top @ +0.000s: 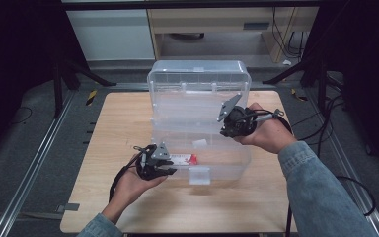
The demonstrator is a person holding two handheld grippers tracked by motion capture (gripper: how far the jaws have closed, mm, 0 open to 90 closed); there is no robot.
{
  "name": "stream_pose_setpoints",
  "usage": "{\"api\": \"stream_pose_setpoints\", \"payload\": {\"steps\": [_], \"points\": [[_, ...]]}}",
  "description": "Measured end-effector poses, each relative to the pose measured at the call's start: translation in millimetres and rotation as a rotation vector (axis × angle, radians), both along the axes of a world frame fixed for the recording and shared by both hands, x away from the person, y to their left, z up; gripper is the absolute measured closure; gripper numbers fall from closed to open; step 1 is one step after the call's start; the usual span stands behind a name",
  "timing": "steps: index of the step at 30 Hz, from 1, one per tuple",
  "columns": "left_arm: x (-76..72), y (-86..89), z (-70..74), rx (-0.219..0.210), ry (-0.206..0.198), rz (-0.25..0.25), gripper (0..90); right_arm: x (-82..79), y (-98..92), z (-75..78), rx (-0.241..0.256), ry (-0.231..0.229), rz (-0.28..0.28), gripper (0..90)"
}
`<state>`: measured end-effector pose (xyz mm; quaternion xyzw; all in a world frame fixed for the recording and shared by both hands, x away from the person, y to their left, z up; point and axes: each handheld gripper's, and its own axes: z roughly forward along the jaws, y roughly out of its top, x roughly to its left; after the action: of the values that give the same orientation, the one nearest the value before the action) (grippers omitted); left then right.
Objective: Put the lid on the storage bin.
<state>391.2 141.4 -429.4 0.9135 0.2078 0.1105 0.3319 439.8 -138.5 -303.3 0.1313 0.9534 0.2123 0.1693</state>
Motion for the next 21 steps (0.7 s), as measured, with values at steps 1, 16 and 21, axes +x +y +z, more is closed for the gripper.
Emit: {"api": "stream_pose_setpoints", "payload": {"steps": [1, 16, 21], "points": [[0.0, 0.3, 0.1, 0.001, -0.001, -0.003, 69.3, -2.8, -0.6, -1.9, -0.003, 0.004, 0.001, 85.3], [-6.3, -2.5, 4.4, -0.018, -0.035, 0.008, 55.9, -10.8, -3.7, -7.6, 0.001, 0.004, 0.013, 84.3], [-17.9, 5.8, 21.1, -0.095, -0.049, 0.034, 38.3, -10.4, -4.7, -7.6, 0.003, 0.001, 0.017, 84.1]]}}
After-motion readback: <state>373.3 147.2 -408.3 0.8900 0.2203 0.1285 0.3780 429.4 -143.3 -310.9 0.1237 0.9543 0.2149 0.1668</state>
